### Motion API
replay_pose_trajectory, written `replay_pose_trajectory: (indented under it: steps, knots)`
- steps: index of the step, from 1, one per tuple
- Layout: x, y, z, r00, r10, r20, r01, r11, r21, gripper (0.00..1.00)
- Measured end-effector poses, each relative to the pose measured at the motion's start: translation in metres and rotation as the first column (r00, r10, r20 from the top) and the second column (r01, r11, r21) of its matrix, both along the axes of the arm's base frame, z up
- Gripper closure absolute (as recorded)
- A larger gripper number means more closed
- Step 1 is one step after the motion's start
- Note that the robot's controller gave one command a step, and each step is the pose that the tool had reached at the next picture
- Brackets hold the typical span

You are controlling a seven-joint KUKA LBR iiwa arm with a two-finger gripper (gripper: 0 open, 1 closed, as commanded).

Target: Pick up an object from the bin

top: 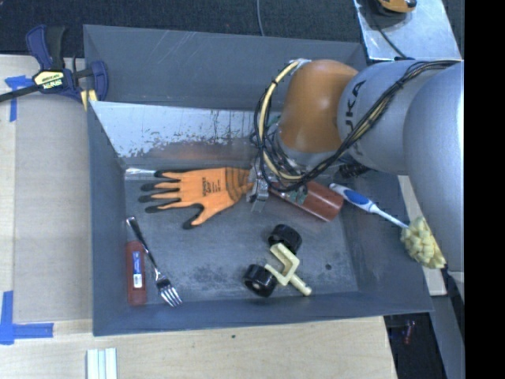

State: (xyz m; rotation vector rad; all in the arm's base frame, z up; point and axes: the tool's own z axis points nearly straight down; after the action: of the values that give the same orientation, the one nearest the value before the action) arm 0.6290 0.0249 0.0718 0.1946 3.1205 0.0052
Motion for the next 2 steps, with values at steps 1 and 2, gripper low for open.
replay_pose_trajectory:
  steps: [1, 2]
  knots:
    - [0.0, 0.0, 0.0, 1.0, 0.0, 0.0, 0.0, 1.0, 0.0, 1.0]
    - [0.0, 0.0, 0.0, 1.0, 0.0, 0.0, 0.0, 1.0, 0.0, 1.0]
